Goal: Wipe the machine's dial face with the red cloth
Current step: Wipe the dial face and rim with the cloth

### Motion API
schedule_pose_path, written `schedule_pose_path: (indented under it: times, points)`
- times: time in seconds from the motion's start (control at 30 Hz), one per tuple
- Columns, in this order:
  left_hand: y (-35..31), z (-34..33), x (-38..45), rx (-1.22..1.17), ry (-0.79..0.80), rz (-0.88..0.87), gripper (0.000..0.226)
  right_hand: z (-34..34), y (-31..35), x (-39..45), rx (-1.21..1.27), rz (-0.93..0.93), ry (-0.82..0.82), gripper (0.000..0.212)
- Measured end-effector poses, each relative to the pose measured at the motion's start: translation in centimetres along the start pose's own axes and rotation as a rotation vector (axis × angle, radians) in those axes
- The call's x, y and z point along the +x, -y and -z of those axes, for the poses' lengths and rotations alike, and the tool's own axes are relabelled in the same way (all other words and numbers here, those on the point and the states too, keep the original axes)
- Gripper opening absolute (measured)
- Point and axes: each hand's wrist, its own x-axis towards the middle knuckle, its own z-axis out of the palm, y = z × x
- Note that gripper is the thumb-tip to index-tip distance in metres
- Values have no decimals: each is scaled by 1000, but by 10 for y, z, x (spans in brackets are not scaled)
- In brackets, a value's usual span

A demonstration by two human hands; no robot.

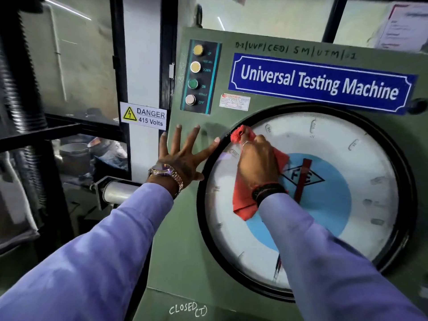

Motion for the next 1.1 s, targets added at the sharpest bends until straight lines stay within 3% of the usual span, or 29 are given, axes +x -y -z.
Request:
schedule_pose_path:
  times: [0.07, 0.23, 0.37, 0.43, 0.57, 0.63, 0.77, 0.87, 1.0, 1.1]
  points:
    - [3, -4, 0, 24, -50, -18, 120, -10, 15, -17, 59, 59, 40, 68]
    - [15, -7, 5, 26, -38, -88, 122, -23, 32, -51, 79, 123, 26, 36]
    - [21, -11, 11, 5, 3, -127, 128, -25, 32, -25, 12, -27, -49, 61]
    - [23, -14, 14, -16, -4, -149, 129, -35, 38, -34, 25, -36, -50, 61]
    - [25, -19, 15, -54, -26, -183, 133, -47, 51, -80, 114, 63, 65, 34]
    - [25, -25, 10, -56, -3, -183, 140, -44, 52, -84, 92, 63, 11, 19]
    - [27, -35, 4, -98, -7, -178, 145, -37, 48, -62, 4, 70, -14, 42]
    - [28, -43, -3, -108, -23, -168, 148, -51, 58, -81, 136, -53, 13, 38]
    - [22, -53, -20, -174, 34, -131, 155, -65, 63, -127, 170, 3, 247, 39]
    - [19, -59, -29, -201, 50, -111, 162, -61, 64, -114, 113, -42, 186, 36]
